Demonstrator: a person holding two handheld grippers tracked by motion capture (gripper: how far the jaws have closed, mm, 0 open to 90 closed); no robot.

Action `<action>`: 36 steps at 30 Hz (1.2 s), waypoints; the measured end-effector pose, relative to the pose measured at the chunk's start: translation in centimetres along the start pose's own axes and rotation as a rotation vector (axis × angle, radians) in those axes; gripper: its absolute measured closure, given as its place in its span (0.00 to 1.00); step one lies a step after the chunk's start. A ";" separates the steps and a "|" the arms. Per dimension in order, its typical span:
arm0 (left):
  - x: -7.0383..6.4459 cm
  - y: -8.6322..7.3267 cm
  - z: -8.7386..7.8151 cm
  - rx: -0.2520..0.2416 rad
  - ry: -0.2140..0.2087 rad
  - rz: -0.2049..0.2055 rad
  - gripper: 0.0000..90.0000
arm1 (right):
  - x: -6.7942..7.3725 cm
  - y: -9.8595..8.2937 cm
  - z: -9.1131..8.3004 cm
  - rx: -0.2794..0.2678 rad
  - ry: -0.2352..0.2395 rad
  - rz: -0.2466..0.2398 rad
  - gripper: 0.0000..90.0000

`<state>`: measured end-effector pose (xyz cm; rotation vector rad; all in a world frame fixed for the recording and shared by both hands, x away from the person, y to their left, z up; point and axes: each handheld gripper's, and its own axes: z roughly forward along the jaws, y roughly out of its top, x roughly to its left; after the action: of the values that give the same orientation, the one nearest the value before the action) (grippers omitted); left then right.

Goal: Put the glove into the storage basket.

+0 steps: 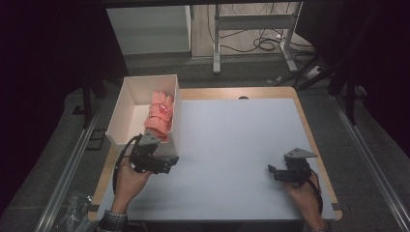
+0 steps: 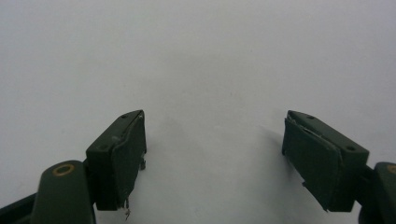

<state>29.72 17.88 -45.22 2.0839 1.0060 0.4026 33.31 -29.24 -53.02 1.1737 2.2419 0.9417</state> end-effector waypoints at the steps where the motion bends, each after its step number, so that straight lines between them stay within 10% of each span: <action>1: -0.3 0.0 0.1 -0.001 -0.008 0.004 0.02 | 0.0 0.0 0.0 0.000 0.000 0.000 0.25; 18: -3.9 -0.7 4.1 0.029 -0.101 0.079 0.02 | 0.0 0.0 0.0 0.000 0.000 0.000 0.24; 36: -4.6 -3.8 9.3 0.130 -0.077 0.088 0.02 | 0.0 0.0 0.0 0.000 0.001 0.000 0.25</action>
<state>30.04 11.08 -53.98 2.2485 0.9189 0.3050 33.32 -29.25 -53.02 1.1731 2.2425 0.9430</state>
